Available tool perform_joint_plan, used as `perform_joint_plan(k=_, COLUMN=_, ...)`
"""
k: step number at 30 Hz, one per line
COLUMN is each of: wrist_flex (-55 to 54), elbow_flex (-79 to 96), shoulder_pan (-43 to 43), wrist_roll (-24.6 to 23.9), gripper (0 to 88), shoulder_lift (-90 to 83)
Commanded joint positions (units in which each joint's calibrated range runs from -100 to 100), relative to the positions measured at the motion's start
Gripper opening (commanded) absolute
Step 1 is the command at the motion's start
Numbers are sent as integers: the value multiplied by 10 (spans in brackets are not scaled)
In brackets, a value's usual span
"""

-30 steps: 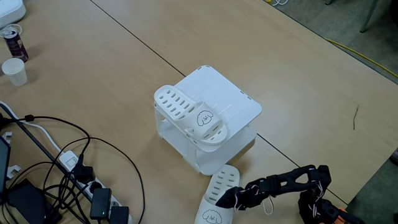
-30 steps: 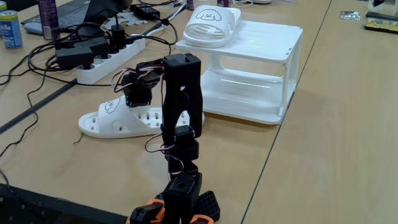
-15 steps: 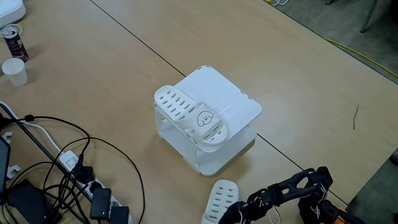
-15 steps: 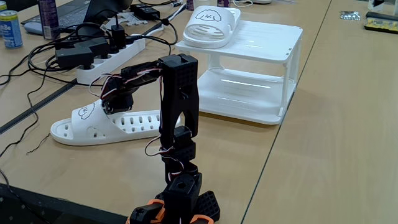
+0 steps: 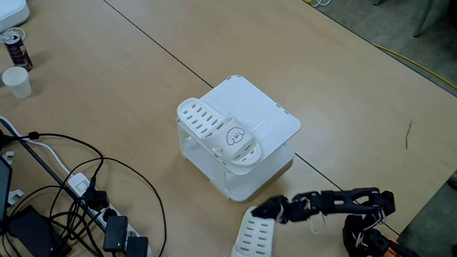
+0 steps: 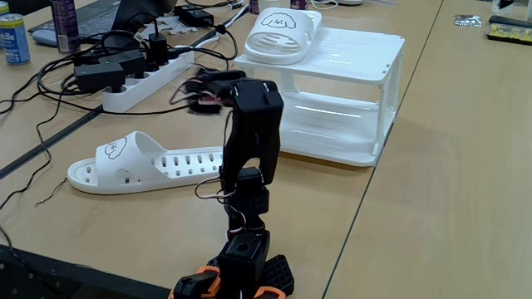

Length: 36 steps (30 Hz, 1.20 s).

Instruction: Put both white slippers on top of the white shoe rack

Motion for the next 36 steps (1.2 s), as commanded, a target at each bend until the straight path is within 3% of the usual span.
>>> perform_joint_plan(k=1, wrist_flex=-4, elbow_flex=-9, shoulder_pan=-74, wrist_roll=5, gripper=8, shoulder_lift=-56)
perform_joint_plan(k=9, wrist_flex=-7, elbow_flex=-90, shoulder_pan=-126, wrist_roll=5, gripper=8, shoulder_lift=65)
perform_joint_plan(k=21, wrist_flex=-6, elbow_flex=-358, shoulder_pan=-110, wrist_roll=5, gripper=8, shoulder_lift=265)
perform_joint_plan(k=36, wrist_flex=-5, elbow_flex=-553, shoulder_pan=-139, wrist_roll=5, gripper=8, shoulder_lift=456)
